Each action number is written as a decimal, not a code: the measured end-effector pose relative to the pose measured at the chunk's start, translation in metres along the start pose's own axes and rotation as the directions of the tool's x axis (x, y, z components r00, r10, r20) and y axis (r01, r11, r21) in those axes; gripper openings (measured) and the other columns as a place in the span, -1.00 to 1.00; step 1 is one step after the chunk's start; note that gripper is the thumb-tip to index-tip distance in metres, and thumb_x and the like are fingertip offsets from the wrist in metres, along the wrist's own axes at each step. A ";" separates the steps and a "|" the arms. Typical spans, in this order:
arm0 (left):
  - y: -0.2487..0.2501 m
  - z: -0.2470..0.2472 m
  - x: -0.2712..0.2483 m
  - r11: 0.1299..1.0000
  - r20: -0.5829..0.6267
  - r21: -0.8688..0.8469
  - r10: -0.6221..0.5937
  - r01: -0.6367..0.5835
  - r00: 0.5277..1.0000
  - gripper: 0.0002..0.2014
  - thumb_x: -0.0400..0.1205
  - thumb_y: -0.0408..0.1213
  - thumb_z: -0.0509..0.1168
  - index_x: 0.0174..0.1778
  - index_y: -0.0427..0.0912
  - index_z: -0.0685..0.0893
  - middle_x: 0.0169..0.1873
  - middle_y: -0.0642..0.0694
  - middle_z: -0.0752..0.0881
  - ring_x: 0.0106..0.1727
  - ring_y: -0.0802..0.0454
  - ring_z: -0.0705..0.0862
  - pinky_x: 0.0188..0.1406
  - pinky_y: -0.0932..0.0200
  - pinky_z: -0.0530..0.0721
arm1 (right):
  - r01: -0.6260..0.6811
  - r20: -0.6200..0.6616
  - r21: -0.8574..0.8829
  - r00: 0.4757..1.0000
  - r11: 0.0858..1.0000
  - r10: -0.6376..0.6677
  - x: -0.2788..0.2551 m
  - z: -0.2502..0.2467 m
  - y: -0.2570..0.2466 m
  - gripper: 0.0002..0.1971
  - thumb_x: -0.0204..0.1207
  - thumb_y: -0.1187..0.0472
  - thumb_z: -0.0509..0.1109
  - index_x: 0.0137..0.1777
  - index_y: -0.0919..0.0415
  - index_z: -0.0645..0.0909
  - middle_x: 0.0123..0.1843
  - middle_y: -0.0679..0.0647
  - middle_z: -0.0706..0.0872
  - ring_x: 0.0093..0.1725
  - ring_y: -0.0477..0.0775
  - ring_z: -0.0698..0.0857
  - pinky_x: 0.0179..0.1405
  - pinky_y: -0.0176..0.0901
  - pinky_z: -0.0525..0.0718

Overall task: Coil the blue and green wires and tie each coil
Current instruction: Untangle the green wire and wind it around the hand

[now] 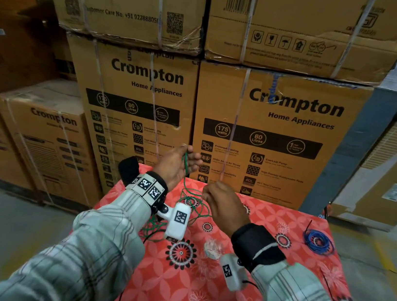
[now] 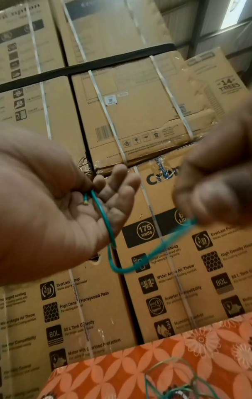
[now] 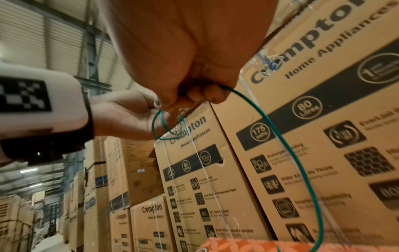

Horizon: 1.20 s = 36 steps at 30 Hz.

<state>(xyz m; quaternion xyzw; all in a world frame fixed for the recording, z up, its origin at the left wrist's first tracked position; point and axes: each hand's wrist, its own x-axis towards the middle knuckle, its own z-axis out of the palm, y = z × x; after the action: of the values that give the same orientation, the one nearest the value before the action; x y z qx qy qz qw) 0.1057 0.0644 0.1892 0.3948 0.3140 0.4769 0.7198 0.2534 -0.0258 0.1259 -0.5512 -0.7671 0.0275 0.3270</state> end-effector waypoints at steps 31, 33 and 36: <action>-0.044 -0.001 -0.041 0.871 0.287 0.353 -0.448 0.342 0.847 -0.66 0.77 -0.14 -0.03 -0.27 -0.13 0.49 -0.69 0.12 0.29 -0.74 0.22 0.18 -0.70 0.31 0.20 | -0.060 -0.210 -0.035 0.976 0.998 0.052 0.025 -0.040 0.020 -0.77 0.57 0.08 0.40 -0.31 0.08 0.54 -0.32 -0.11 0.46 -0.23 -0.04 0.43 -0.25 -0.18 0.29; -0.043 -0.003 -0.041 0.868 0.297 0.368 -0.449 0.333 0.842 -0.66 0.77 -0.15 -0.04 -0.27 -0.13 0.49 -0.69 0.12 0.28 -0.73 0.22 0.18 -0.69 0.30 0.17 | -0.067 -0.212 -0.054 0.976 0.996 0.054 0.025 -0.038 0.020 -0.75 0.57 0.07 0.40 -0.32 0.05 0.51 -0.31 -0.12 0.46 -0.22 -0.05 0.42 -0.26 -0.18 0.28; -0.045 -0.004 -0.042 0.880 0.327 0.353 -0.433 0.316 0.840 -0.65 0.77 -0.14 -0.05 -0.27 -0.11 0.48 -0.68 0.13 0.28 -0.73 0.23 0.17 -0.59 0.22 0.06 | -0.087 -0.231 -0.048 0.970 0.995 0.074 0.025 -0.035 0.022 -0.74 0.57 0.05 0.39 -0.32 0.09 0.52 -0.32 -0.11 0.48 -0.24 -0.05 0.43 -0.28 -0.19 0.28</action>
<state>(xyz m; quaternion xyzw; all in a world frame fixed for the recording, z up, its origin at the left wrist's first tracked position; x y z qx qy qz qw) 0.1074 0.0160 0.1516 0.5128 0.2986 0.1849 0.7834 0.2856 -0.0073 0.1564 -0.5905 -0.7019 -0.0452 0.3957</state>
